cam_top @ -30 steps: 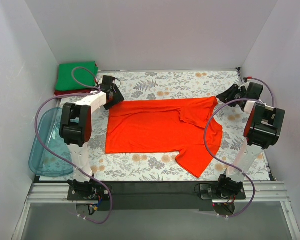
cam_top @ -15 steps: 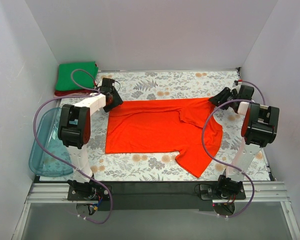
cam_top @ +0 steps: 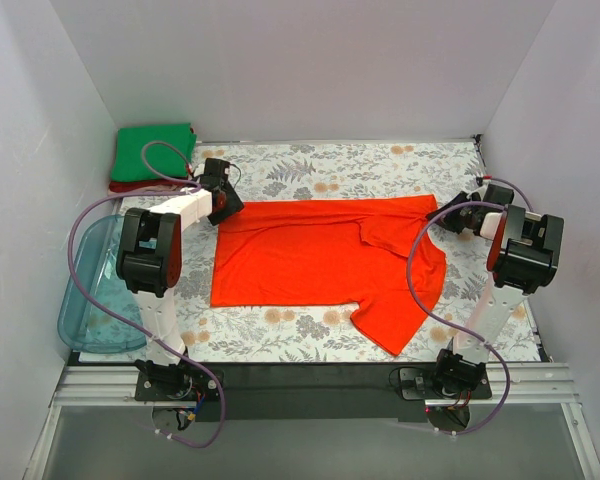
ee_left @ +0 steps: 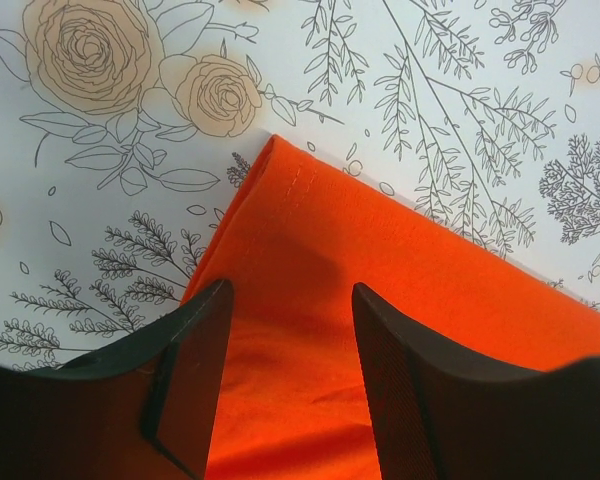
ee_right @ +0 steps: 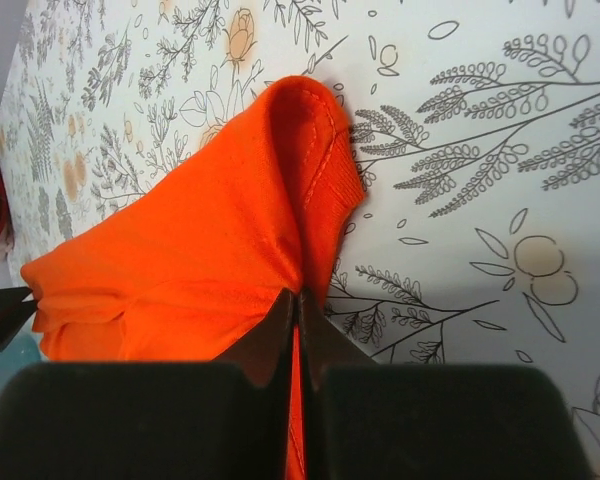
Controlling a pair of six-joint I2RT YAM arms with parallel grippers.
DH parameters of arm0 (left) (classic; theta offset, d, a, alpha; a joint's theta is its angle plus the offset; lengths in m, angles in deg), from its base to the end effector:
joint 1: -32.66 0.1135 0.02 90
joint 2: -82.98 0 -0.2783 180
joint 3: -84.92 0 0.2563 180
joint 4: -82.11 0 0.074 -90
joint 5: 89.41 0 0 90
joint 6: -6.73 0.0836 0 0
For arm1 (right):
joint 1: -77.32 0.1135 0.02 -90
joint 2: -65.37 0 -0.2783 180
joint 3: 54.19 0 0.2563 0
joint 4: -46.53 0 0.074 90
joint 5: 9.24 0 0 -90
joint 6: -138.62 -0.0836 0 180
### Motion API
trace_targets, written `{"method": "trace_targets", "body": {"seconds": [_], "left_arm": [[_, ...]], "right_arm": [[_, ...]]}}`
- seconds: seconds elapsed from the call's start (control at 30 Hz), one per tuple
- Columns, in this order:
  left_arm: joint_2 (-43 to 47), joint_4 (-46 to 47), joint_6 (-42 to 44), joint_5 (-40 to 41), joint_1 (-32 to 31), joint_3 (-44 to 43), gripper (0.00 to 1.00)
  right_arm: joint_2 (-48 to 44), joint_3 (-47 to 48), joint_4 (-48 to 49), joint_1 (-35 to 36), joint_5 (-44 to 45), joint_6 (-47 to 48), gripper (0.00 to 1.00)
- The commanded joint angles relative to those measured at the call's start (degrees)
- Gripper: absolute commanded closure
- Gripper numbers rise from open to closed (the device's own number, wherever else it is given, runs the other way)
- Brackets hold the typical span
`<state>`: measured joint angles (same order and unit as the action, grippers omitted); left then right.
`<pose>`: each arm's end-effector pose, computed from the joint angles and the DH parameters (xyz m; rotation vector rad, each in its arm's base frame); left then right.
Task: Fold and stack the t-shirts
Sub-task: Fold the tshirt
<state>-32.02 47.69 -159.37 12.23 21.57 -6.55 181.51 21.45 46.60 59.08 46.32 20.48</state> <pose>0.4501 -0.0710 0.1313 -1.4512 2.1369 -0.3208 0.4387 -0.0948 0.1042 0.5819 2.1646 0.7735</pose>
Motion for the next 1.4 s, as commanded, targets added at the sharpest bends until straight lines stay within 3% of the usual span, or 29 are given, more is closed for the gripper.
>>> {"method": "trace_targets", "body": {"seconds": [0.0, 0.5, 0.63, 0.7, 0.83, 1.1, 1.2, 1.37], "left_arm": [[0.0, -1.2, -0.5, 1.5, 0.8, 1.6, 0.5], [-6.6, 1.8, 1.5, -2.4, 0.7, -5.1, 0.46], [-5.6, 1.7, 1.7, -2.8, 0.7, -5.4, 0.37], [-4.1, 1.8, 2.1, -2.9, 0.6, -5.1, 0.35], [0.3, 1.7, 2.7, -3.3, 0.1, -5.1, 0.3], [12.8, 0.3, 2.2, -4.5, -2.3, -2.1, 0.25], [16.6, 0.1, 0.8, -5.6, -5.2, 0.9, 0.24], [18.5, 2.2, -4.4, -9.9, -15.6, 3.4, 0.24]], "right_arm": [[1.5, 0.9, 1.3, -1.0, 2.0, 2.3, 0.97], [7.9, 11.1, 1.2, -1.0, 0.7, 2.1, 0.91], [6.5, 10.8, 1.2, -1.0, 0.4, 2.1, 0.71], [3.7, 9.5, 0.7, -1.0, 0.7, 2.7, 0.63], [-3.3, 6.0, -1.2, -0.7, 2.0, 4.1, 0.57], [-21.4, -3.7, -8.0, 4.4, 10.0, 9.0, 0.55], [-27.2, -9.7, -8.2, 5.8, 11.6, 6.4, 0.53], [-32.6, -17.9, -6.6, 5.8, 10.1, 1.3, 0.52]]}}
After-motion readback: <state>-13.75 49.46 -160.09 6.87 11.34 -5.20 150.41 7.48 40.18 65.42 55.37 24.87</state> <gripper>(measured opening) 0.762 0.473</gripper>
